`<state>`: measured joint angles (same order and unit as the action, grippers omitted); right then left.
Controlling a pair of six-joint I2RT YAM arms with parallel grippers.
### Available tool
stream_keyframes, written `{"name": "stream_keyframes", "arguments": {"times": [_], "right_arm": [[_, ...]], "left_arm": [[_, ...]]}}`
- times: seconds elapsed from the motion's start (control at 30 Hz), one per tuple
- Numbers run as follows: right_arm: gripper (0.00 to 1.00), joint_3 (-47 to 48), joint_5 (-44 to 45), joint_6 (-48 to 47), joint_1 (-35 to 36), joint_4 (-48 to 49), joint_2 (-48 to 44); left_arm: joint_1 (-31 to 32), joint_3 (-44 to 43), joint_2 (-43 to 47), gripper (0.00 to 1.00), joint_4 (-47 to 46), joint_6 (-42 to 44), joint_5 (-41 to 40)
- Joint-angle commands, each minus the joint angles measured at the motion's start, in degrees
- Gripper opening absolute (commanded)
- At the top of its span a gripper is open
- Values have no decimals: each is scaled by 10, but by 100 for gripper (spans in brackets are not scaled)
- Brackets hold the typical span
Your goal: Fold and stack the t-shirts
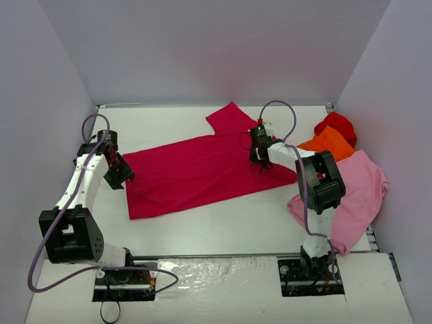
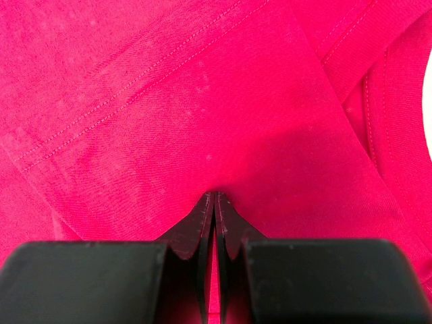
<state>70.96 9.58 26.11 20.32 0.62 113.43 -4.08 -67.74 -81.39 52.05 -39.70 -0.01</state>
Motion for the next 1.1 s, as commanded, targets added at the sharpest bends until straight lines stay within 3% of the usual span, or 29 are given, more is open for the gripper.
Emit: {"name": "stream_keyframes", "arguments": {"times": [0.0,0.33,0.73,0.8,0.93,1.07], "right_arm": [[0,-18,3,-6,-10,-71,31],[0,-22,1,-6,-10,-69,30],[0,-22,2,-11,-9,-68,32],[0,-22,2,-12,-10,-69,33],[0,-22,3,-13,-9,-68,32],[0,-23,2,-13,-9,-68,36]], "left_arm": [[3,21,-7,35,4,-2,0],[6,44,-39,35,-54,-6,36],[22,35,-87,33,-90,-6,26],[23,34,-93,26,-91,-5,26],[25,18,-98,0,-79,-2,21],[25,-1,-89,0,-66,0,1]]}}
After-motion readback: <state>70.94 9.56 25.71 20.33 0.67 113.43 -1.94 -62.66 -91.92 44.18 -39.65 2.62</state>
